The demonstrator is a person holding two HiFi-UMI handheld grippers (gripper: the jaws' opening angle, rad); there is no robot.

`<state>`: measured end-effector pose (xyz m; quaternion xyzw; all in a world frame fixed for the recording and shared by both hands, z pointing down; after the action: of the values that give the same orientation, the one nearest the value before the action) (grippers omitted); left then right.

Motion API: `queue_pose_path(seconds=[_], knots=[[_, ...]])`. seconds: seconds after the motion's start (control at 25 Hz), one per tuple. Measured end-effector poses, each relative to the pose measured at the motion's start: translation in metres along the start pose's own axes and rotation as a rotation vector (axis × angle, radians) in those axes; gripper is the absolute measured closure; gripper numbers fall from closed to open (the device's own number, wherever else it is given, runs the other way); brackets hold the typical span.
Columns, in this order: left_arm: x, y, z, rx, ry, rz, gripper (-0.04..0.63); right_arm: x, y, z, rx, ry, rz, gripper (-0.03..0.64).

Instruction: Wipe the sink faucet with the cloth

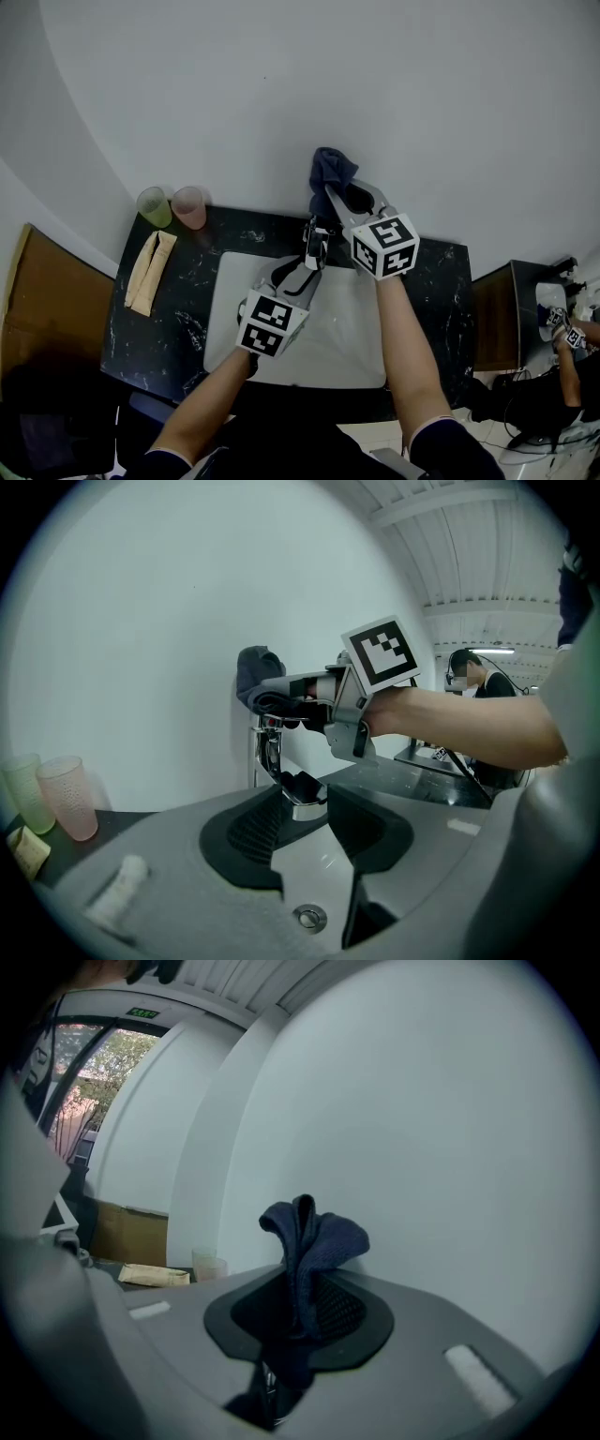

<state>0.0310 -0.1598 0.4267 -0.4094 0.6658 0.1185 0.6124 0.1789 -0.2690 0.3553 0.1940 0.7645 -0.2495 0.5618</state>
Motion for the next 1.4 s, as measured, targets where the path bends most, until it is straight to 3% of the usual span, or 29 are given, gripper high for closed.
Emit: queue_pose_path(seconds=[0.2, 0.56, 0.8, 1.12, 1.4], knots=[[0.001, -0.001, 0.0, -0.001, -0.005, -0.011, 0.44, 0.004, 0.02, -0.017, 0.059, 0.012, -0.004, 0.549], [0.0, 0.002, 0.001, 0.02, -0.012, -0.01, 0.442, 0.003, 0.069, -0.053, 0.101, -0.037, 0.05, 0.549], [-0.003, 0.004, 0.005, 0.039, -0.041, -0.045, 0.446, -0.006, 0.111, -0.07, 0.103, -0.038, 0.033, 0.549], [-0.014, 0.013, 0.008, 0.033, -0.044, -0.056, 0.449, -0.042, 0.135, -0.064, 0.009, -0.113, -0.063, 0.549], [-0.002, 0.017, 0.009, 0.074, -0.071, -0.016, 0.449, -0.071, 0.107, -0.036, -0.093, -0.206, -0.14, 0.548]])
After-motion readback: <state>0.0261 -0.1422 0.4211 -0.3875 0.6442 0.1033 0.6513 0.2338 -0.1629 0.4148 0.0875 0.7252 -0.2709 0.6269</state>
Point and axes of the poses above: the fingertips, and each gripper's own axes: y backward along the fingers, z to its right, x out of its top, the point moved 9 cm from there along y, backward along the fingers, and after that the axes turned 8 degrees about y, right-handed, at the moved point
